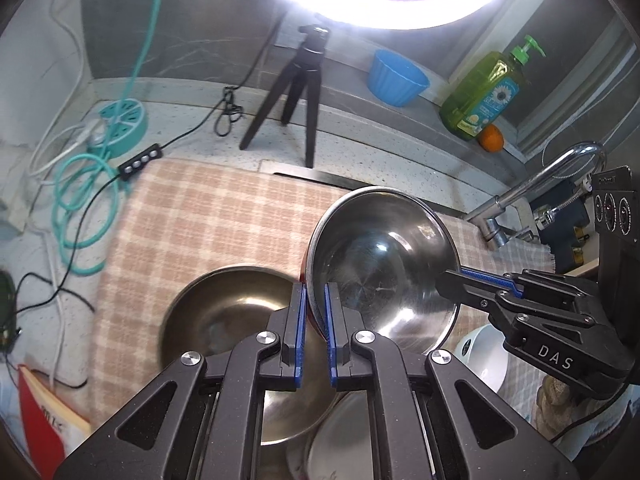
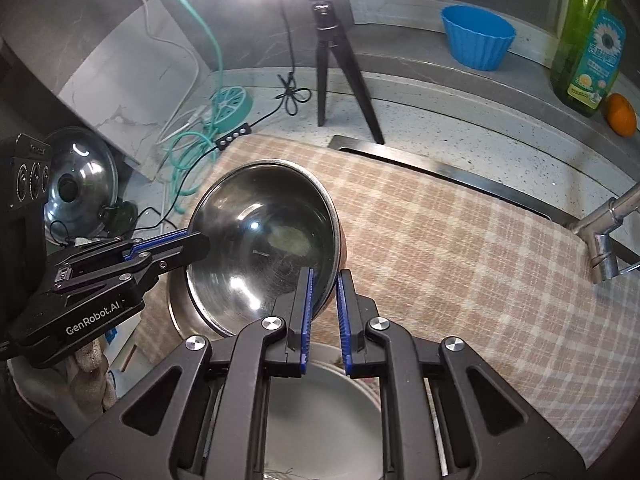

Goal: Organize plates and bowls
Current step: 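Carry the red-outside steel bowl over the large steel bowl and lower it inside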

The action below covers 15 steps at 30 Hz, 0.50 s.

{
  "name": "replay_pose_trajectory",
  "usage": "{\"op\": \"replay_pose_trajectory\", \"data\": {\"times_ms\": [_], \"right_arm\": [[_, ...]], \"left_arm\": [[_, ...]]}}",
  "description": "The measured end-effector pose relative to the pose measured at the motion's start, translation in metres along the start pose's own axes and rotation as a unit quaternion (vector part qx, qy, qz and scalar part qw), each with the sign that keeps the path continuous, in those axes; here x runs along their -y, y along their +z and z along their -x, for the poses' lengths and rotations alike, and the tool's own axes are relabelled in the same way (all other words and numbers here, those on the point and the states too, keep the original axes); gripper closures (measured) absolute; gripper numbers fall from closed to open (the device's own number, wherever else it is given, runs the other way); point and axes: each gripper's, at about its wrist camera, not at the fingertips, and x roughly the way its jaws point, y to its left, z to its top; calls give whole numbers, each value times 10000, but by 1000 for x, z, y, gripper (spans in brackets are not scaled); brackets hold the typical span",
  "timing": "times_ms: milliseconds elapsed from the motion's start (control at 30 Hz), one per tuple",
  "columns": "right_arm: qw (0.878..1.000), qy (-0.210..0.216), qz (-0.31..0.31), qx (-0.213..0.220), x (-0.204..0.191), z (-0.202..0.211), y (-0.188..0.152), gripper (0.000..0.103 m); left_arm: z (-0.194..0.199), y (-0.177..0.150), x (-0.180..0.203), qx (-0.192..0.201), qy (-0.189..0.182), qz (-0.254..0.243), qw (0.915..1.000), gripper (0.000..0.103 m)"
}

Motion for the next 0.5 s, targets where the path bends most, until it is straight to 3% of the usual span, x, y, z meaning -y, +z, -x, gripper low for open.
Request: {"op": "replay_pose_trajectory", "data": {"times_ms": [300,500], "right_arm": [[9992,162,252,-266,-36,-22,-6,90],[9978,141,365,-537,-50,-50,-14,90]], "left_arm": [[11,-20,-32,-17,199,265,9994,96],[3,-33,-45,-204,572,169,9980,96]]}}
